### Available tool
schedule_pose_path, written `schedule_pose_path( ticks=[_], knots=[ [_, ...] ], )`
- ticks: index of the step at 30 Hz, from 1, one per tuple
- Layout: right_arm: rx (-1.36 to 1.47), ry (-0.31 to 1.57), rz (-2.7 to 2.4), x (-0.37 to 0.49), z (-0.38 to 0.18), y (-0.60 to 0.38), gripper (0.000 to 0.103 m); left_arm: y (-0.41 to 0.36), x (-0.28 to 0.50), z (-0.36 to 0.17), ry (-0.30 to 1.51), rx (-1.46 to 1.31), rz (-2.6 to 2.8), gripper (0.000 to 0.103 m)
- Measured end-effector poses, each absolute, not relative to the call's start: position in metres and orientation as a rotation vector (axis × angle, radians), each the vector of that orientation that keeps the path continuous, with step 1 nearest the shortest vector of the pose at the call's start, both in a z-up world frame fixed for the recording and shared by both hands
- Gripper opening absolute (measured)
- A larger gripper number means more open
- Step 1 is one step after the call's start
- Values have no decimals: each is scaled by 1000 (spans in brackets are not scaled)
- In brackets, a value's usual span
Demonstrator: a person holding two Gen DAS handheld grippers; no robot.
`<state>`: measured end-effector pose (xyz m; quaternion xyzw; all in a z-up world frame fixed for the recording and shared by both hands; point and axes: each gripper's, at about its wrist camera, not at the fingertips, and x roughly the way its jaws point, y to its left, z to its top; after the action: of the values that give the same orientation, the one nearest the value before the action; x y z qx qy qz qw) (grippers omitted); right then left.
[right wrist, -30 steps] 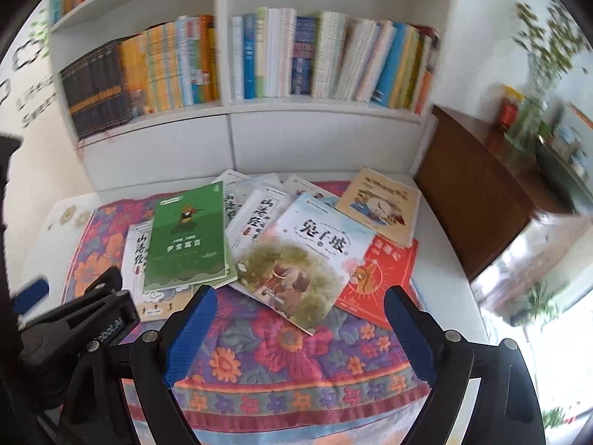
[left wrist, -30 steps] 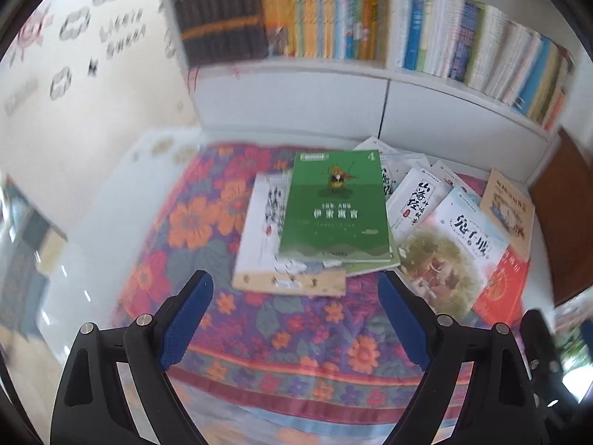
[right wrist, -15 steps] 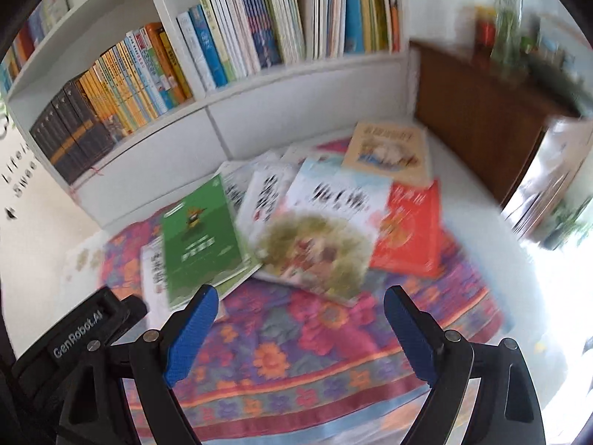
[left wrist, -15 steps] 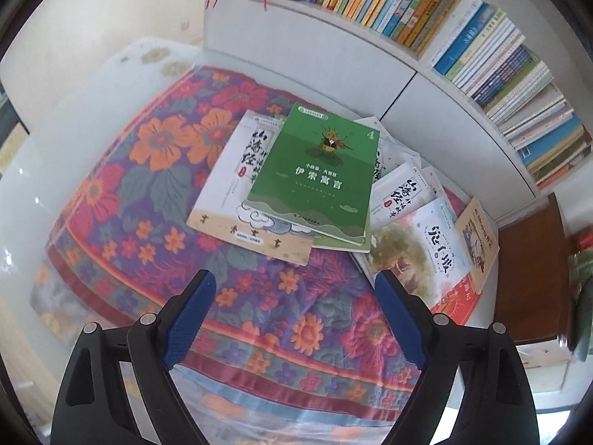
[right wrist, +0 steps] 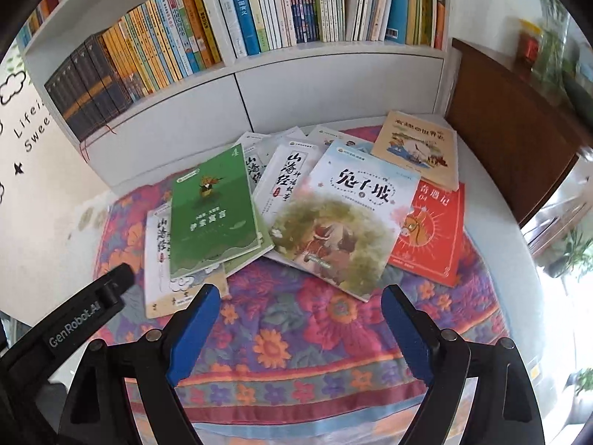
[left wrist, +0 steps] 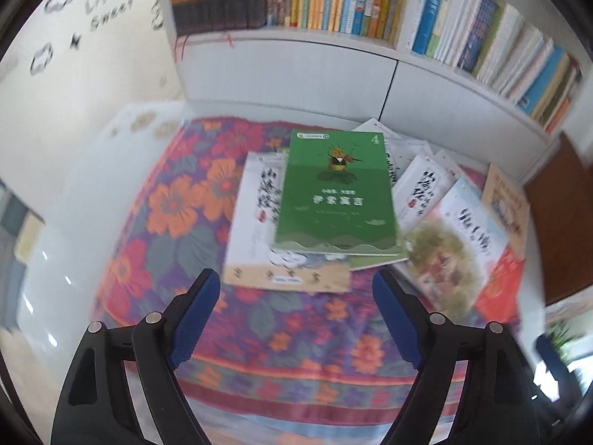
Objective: Organize books
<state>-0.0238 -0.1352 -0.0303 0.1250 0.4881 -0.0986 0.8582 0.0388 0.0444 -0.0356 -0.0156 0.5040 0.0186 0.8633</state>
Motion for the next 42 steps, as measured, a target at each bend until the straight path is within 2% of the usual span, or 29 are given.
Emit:
schedule_pose_path(
  ticks=[3, 11, 16, 24, 28, 33, 35, 36, 42],
  knots=[
    [258, 1029, -197, -19, -34, -142, 88, 46, 46, -42, 1061, 21, 0, 87],
    [102, 955, -96, 14, -52, -144, 89, 85, 81, -109, 1101, 15, -71, 87],
    [53, 947, -32, 48, -89, -145, 91, 101, 117, -149, 1082, -24, -100, 87],
    [58, 965, 33, 120, -148, -114, 91, 86, 162, -190, 1085, -88, -175, 87],
    [103, 1033, 85, 156, -174, -95, 91, 76, 166, -193, 1081, -80, -191, 87],
    [157, 1032, 174, 168, -178, -80, 91, 66, 165, -194, 1074, -43, -253, 92],
    [174, 1032, 206, 170, -180, -73, 101, 60, 161, -192, 1065, -40, -307, 93],
    [161, 1024, 212, 169, -180, -70, 102, 57, 158, -191, 1060, -42, -335, 93],
    [187, 986, 268, 156, -179, -76, 102, 38, 144, -190, 1044, 0, -380, 94]
  ],
)
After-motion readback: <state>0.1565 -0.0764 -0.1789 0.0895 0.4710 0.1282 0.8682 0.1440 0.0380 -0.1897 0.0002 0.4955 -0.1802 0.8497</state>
